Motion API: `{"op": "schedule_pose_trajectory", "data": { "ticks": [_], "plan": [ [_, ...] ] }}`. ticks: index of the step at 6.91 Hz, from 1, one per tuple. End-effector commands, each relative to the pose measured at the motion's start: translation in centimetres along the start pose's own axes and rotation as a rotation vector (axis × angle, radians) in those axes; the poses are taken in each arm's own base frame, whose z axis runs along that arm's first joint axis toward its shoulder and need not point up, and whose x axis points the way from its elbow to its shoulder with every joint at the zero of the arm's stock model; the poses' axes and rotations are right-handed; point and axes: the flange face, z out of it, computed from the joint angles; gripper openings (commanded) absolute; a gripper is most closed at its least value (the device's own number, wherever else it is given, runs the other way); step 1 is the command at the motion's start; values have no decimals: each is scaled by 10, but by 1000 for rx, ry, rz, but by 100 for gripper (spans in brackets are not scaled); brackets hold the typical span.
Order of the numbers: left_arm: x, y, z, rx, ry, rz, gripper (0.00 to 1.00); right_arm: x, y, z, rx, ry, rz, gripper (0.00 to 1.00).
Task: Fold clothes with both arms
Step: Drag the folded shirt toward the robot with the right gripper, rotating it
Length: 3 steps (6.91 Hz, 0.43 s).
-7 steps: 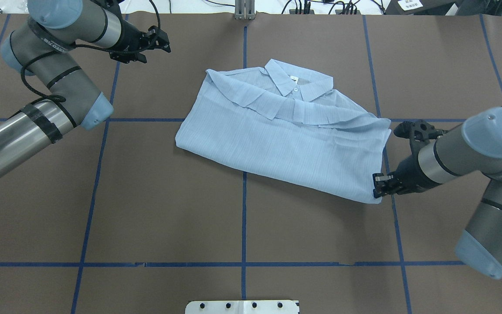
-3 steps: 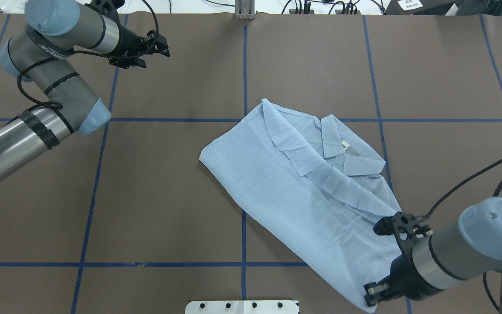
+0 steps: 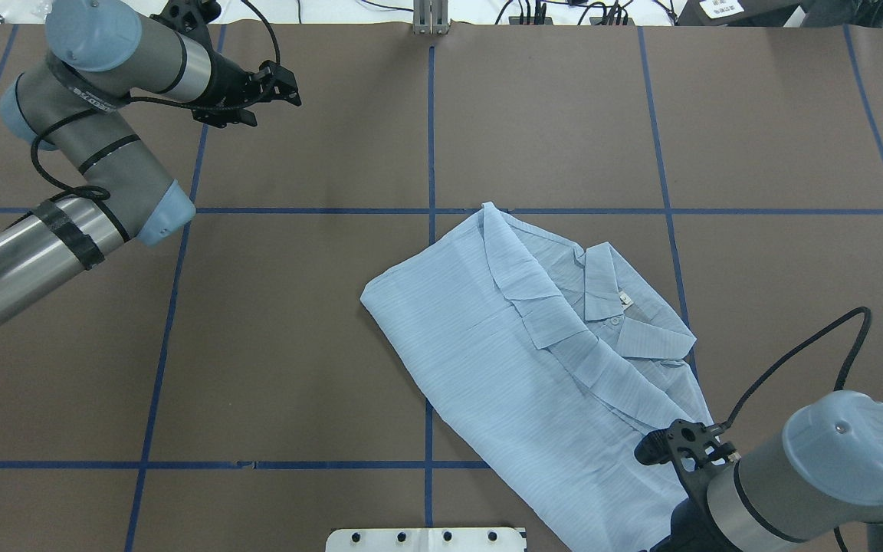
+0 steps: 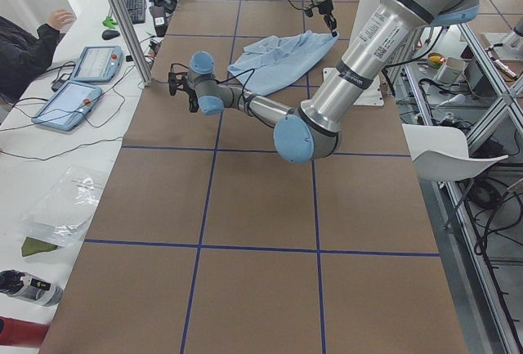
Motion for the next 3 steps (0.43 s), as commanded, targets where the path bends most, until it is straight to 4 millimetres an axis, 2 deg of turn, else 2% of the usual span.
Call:
{"op": "schedule_pose_trajectory", "data": {
  "ticks": [1, 3],
  "plan": [
    [17, 44, -1, -48, 38, 23, 95, 1, -42, -45, 138, -39, 35, 100],
    [55, 112, 0, -126, 97, -50, 95, 1, -85, -106, 305, -84, 66, 100]
  ]
}}
